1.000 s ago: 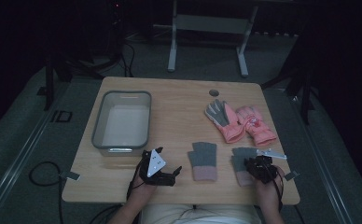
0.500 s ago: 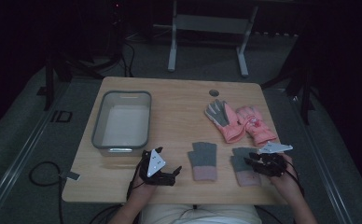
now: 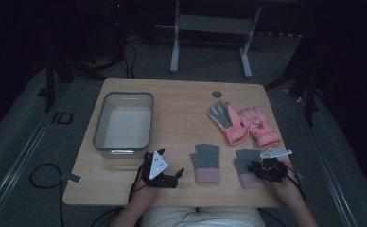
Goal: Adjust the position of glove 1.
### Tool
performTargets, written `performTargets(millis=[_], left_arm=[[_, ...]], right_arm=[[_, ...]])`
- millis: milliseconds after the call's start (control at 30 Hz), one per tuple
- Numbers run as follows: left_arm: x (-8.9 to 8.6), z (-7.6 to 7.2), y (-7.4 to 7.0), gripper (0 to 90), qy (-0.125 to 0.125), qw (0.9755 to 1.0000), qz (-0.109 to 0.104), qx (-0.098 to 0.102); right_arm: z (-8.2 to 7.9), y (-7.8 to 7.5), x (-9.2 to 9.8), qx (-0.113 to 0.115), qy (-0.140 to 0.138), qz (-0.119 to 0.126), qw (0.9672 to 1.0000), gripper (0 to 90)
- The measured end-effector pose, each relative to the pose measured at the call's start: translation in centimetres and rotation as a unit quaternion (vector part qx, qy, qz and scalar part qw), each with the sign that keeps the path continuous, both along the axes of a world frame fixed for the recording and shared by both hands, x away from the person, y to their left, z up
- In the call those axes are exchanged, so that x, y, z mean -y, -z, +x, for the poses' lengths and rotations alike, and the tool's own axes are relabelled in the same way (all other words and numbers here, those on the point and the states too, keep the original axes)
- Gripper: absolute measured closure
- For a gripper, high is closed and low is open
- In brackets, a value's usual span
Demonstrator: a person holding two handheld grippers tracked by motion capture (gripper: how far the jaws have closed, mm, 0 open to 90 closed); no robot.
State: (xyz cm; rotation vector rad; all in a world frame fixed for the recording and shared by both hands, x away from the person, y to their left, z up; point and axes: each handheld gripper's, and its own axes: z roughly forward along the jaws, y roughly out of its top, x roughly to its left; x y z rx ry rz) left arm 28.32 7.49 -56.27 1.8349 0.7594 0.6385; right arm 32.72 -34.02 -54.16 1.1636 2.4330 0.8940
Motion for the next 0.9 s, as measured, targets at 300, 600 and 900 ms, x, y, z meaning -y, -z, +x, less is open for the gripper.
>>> performTargets(millis=[300,600,900], left_arm=[[-0.1,0.0,0.0,1.8,-0.001,1.0,-0.003,0.0],[0.0,0.0,0.0,1.8,-0.001,1.0,0.0,0.0],[0.0,0.0,0.0,1.7,0.001,1.0,-0.001,0.001]], right_arm=[[-0.1,-0.6,-0.7,-0.019,0.049,0.008,0.9986,85.1],[-1.0,-7.1,-3.1,0.04,0.067,0.064,0.9949,85.2],[-0.7,-8.8,-9.2,0.045,0.035,0.078,0.9953,85.2]])
